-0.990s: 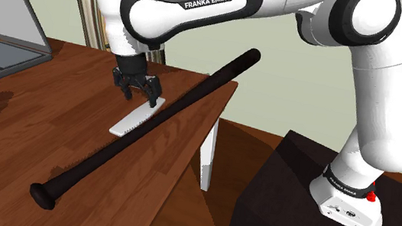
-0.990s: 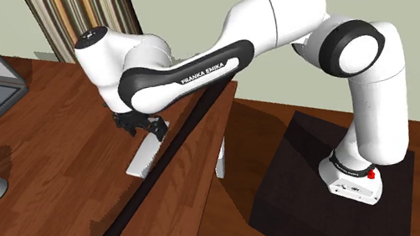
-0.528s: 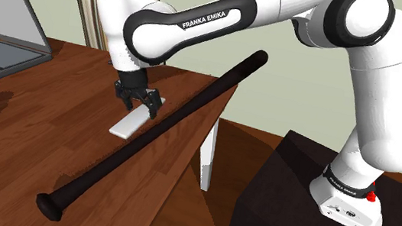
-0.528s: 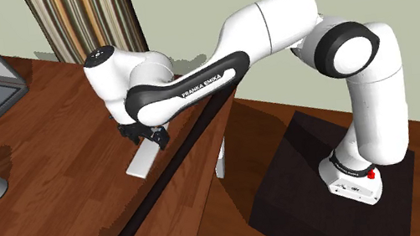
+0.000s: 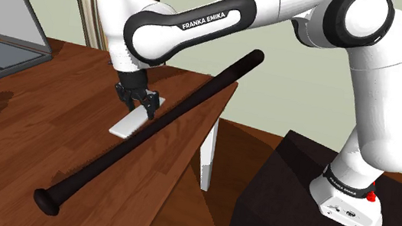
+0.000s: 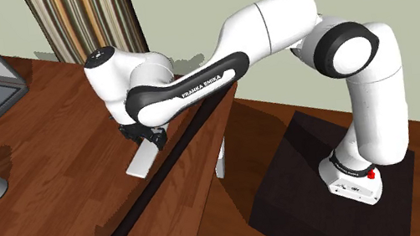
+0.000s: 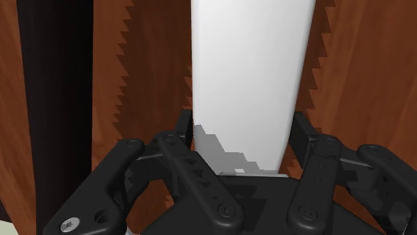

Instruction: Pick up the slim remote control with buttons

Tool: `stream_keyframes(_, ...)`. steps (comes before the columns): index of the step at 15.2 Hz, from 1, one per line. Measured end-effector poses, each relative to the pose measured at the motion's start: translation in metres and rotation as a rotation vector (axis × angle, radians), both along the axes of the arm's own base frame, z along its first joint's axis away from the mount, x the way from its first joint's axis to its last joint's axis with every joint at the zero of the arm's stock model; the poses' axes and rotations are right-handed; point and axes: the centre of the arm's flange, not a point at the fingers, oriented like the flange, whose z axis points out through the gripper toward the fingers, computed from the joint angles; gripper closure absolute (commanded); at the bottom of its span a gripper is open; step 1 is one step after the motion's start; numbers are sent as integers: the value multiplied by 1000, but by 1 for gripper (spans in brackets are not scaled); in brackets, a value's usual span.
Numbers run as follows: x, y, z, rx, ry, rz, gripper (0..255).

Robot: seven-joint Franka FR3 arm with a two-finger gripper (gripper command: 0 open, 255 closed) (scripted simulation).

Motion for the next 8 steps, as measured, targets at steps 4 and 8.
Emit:
stream_keyframes(4, 0, 0, 2, 0, 1, 0, 255)
stream_keyframes(8, 0, 0, 20, -1, 1, 0, 255)
